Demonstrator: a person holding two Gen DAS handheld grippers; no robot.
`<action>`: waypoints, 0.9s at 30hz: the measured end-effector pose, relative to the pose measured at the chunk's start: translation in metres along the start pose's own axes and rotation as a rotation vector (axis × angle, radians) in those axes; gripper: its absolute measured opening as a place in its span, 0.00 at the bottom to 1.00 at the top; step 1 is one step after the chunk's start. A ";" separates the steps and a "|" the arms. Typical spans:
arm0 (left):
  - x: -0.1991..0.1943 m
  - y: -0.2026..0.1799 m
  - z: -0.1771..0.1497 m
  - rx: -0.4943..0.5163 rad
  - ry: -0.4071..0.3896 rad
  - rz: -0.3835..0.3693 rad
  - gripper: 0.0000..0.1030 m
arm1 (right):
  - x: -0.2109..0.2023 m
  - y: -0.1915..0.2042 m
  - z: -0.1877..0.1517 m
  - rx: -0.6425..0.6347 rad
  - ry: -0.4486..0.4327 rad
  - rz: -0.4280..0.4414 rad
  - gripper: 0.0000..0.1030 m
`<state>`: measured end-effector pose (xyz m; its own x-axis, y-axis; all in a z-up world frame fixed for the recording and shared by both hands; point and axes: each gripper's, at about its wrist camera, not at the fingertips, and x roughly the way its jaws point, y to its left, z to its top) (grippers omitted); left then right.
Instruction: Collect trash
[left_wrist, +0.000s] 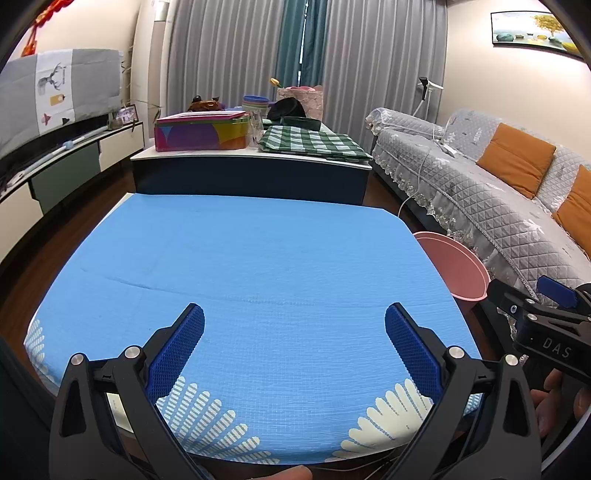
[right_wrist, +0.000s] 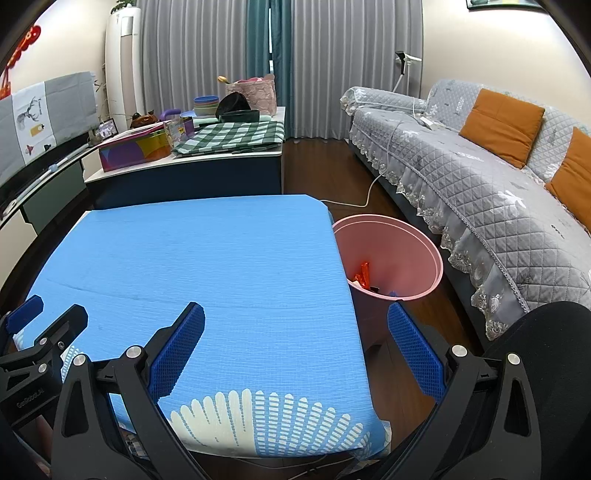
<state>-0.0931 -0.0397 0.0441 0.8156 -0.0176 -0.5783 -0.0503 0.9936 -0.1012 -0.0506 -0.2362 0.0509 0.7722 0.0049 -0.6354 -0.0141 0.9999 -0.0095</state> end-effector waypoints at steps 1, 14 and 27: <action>0.000 0.000 0.000 0.000 0.000 0.001 0.92 | 0.000 0.000 0.000 0.000 0.000 0.000 0.95; 0.001 -0.001 0.002 0.005 0.011 0.011 0.92 | 0.000 0.000 0.000 0.002 0.000 0.001 0.95; 0.001 0.001 0.001 0.015 0.015 0.001 0.92 | 0.000 -0.001 -0.001 -0.001 0.002 0.001 0.95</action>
<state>-0.0922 -0.0388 0.0444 0.8067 -0.0184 -0.5907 -0.0421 0.9952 -0.0885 -0.0509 -0.2369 0.0502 0.7706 0.0054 -0.6373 -0.0150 0.9998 -0.0096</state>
